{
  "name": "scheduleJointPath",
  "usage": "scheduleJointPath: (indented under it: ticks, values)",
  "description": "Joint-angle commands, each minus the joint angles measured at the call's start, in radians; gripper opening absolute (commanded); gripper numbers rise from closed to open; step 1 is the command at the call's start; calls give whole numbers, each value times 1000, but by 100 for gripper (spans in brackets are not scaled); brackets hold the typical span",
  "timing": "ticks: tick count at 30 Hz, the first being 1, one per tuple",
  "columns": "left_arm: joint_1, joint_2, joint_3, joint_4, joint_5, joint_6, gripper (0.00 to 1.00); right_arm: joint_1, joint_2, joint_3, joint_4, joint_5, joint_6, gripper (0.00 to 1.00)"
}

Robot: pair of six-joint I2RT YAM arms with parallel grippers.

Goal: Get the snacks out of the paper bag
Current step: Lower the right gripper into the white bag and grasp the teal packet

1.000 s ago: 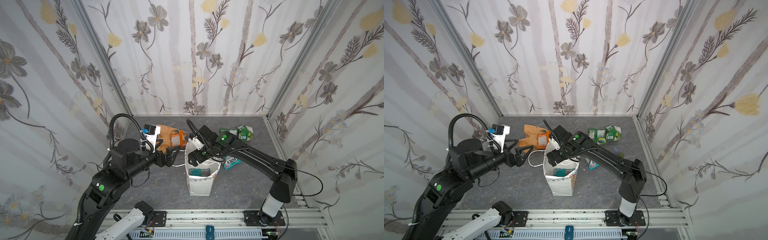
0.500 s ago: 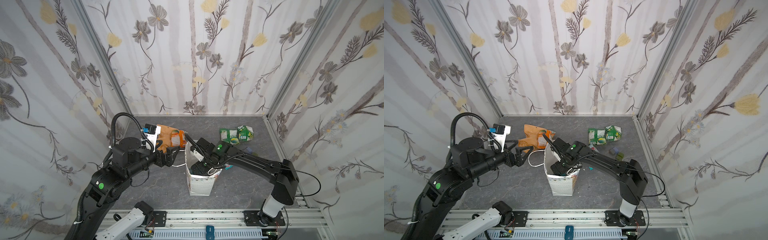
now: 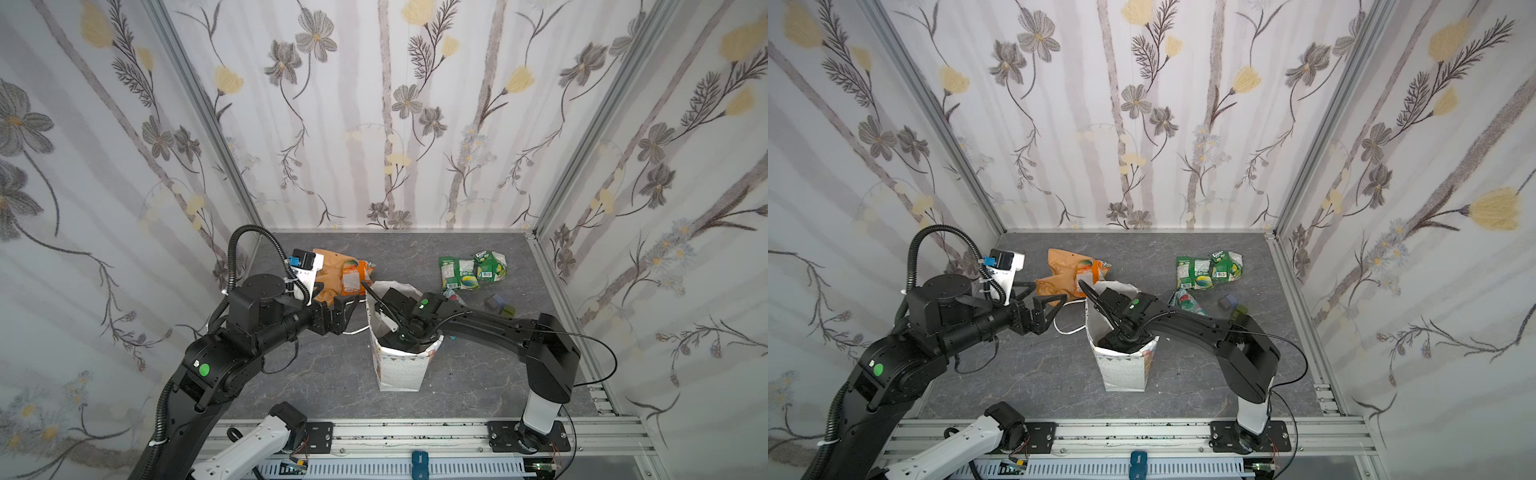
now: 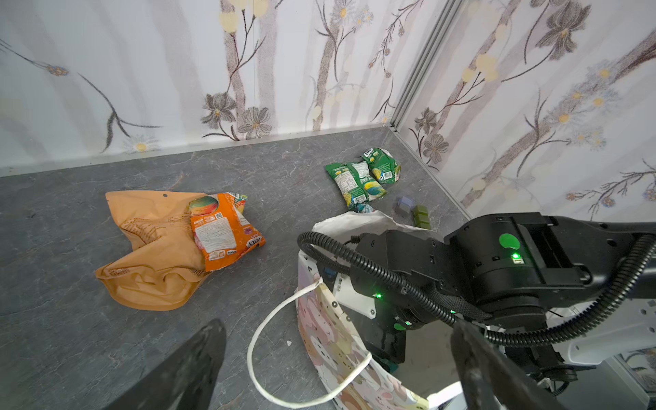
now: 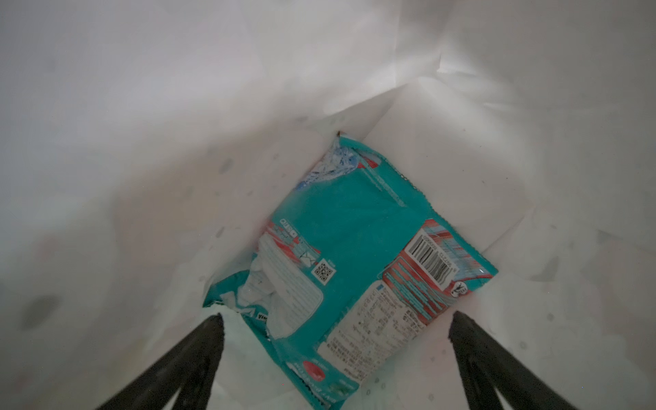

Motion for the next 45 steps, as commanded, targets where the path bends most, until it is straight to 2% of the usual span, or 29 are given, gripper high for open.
scheduleJointPath:
  ticks: [1, 24, 27, 30, 34, 38, 45]
  values:
    - [1, -3, -5, -3, -21, 41, 100, 4, 17, -16, 27, -16, 18, 100]
    - [0, 36, -27, 86, 12, -35, 100, 4, 105, -211, 191, -48, 37, 98]
    - [1, 30, -33, 80, 4, -40, 100, 5, 108, -211, 192, -56, 37, 90]
    - [1, 29, -39, 80, 4, -43, 100, 4, 96, -205, 186, -65, 35, 76]
    - [0, 28, -42, 83, 2, -46, 100, 4, 74, -200, 184, -61, 43, 65]
    - [0, 26, -42, 78, -1, -44, 100, 4, 58, -187, 172, -49, 46, 47]
    - [1, 24, -50, 76, -7, -45, 100, 4, 29, -154, 153, -17, 49, 24]
